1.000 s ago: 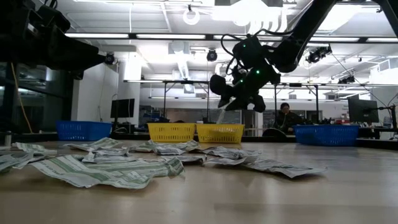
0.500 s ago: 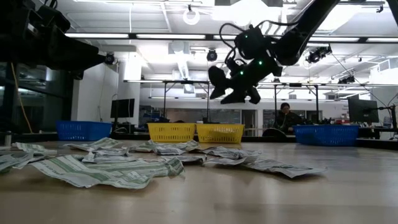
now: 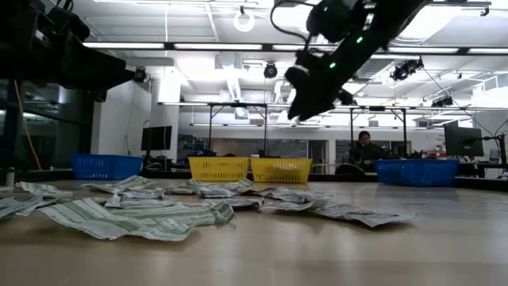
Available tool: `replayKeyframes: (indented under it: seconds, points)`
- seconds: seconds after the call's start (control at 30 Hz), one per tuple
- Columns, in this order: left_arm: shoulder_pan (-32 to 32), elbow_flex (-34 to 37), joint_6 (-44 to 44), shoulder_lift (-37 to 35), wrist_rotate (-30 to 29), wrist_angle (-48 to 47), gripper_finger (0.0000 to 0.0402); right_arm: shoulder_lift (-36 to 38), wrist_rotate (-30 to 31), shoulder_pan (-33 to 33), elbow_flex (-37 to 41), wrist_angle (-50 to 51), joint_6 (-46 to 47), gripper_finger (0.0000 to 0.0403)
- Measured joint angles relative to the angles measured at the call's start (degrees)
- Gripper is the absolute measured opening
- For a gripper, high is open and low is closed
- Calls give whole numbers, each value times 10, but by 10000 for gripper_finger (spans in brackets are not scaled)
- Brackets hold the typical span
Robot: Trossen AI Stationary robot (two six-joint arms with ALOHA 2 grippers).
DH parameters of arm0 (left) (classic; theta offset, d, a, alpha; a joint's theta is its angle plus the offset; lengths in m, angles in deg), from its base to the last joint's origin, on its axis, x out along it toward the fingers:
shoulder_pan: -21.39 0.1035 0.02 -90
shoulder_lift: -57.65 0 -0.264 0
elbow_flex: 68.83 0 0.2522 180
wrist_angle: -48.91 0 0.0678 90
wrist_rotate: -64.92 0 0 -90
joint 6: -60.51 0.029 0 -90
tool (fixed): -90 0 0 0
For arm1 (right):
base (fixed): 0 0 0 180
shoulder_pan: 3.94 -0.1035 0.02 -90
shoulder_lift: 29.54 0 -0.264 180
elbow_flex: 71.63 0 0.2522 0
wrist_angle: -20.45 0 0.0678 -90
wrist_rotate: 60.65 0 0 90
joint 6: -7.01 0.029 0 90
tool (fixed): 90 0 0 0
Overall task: Pick & Place First Aid Supplies
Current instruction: Put the green bandage pack into the right yellow bin
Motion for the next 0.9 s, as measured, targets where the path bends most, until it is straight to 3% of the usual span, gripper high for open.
replayKeyframes:
  seconds: [0.43,0.7,0.9]
  points:
    - [0,0,0,0,0,0,172,88,-54,-207,0,321,182,211]
    - [0,0,0,0,0,0,172,88,-188,-296,0,352,289,211]
    - [0,0,0,0,0,0,172,82,-228,-350,0,353,364,211]
